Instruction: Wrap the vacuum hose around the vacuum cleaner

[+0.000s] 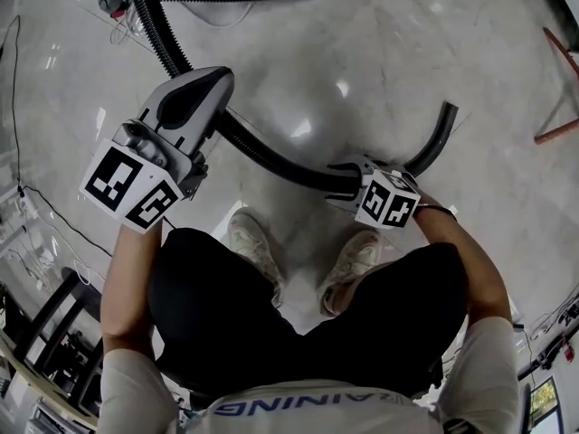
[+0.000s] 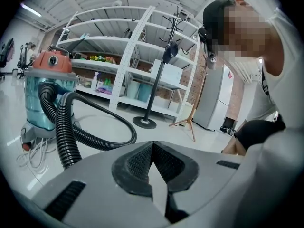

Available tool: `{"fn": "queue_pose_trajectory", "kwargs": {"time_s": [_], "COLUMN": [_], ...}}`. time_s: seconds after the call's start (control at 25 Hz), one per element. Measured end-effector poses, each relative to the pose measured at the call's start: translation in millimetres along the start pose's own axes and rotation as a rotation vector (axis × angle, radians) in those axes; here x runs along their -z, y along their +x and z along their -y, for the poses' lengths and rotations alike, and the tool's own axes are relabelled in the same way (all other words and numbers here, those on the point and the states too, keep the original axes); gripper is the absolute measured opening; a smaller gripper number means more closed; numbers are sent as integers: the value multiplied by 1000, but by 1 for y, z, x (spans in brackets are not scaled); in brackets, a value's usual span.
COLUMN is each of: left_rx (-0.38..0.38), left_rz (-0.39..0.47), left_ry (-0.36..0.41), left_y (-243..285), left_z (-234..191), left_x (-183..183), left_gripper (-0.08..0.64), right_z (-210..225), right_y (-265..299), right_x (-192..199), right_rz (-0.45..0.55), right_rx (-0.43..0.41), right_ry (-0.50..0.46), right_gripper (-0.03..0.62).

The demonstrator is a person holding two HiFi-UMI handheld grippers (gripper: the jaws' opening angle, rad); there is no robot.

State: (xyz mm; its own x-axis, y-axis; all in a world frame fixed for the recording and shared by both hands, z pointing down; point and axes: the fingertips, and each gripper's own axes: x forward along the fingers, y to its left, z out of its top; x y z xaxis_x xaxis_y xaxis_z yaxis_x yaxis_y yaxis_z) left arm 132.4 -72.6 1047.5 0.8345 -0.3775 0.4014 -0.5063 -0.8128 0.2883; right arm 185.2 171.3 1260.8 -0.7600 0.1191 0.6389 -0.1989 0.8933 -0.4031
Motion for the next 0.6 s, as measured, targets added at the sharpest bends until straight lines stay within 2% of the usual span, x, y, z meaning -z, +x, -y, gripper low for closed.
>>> {"fn": "queue_pose_trajectory", "kwargs": {"time_s": [0.2,0.36,0.52,0.6], "left_rx": [15,30,35,39], "left_rz": [-1,-4,-12,-13], "left_ry": [-9,-2,3,5], "left_y": [-8,-11,-13,-15], "left_z": [1,4,4,5], "left_x": [3,6,9,8], "left_gripper": [17,17,17,17], "right_z": [-8,1,3,5], "right_y": [30,43,56,60], "right_x": [1,1,5,4], "right_rz": [-37,-55,-115,-133], "right_rx": [-61,-73,-86,-69], "right_ry": [-17,9,11,12], "right_gripper": [249,247,245,224]}}
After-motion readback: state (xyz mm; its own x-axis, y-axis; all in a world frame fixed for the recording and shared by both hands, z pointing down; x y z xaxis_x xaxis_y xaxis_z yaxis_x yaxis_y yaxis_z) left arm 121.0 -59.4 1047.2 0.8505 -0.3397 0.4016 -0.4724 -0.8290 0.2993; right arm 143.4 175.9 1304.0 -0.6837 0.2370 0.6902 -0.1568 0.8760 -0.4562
